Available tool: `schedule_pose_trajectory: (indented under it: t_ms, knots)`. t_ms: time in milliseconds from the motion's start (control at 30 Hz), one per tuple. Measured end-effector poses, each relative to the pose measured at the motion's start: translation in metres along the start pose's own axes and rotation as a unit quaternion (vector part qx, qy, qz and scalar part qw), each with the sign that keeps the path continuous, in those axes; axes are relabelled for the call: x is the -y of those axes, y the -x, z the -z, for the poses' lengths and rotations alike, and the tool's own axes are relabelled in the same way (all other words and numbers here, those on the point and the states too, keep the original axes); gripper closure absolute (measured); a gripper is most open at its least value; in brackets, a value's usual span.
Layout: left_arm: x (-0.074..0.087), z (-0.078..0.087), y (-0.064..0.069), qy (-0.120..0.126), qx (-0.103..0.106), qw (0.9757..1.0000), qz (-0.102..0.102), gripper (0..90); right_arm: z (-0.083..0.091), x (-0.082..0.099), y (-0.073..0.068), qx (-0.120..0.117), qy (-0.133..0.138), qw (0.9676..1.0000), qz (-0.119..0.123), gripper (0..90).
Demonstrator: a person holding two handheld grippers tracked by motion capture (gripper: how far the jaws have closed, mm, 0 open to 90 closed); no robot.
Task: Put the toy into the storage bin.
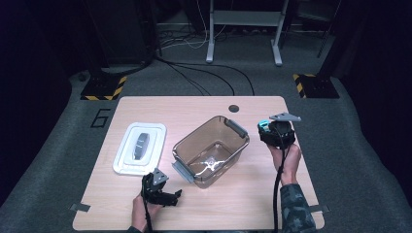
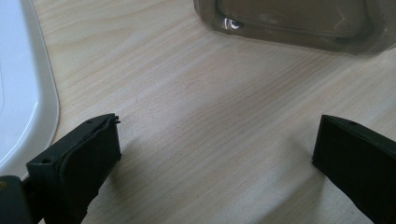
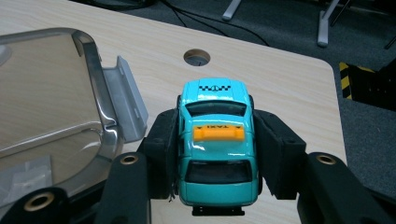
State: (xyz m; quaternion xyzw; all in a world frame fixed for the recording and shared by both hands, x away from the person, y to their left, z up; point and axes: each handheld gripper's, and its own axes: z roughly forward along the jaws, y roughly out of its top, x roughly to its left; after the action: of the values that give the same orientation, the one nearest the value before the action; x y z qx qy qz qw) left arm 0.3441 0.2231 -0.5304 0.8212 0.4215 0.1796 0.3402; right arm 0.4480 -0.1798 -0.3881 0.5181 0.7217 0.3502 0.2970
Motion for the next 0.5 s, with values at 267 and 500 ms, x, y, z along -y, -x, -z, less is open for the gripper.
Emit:
schedule_pose_trajectory:
  t_ms: [267, 500]
  knots:
    - [0.000, 0.000, 0.000, 0.000, 0.000, 1.0000, 0.000, 0.5, 0.004, -0.010, -0.011, -0.007, 0.014, 0.9998, 0.013, 52.6]
    - [0.000, 0.000, 0.000, 0.000, 0.000, 1.0000, 0.000, 0.5, 0.006, -0.018, -0.021, -0.018, 0.022, 0.9993, 0.023, 52.6]
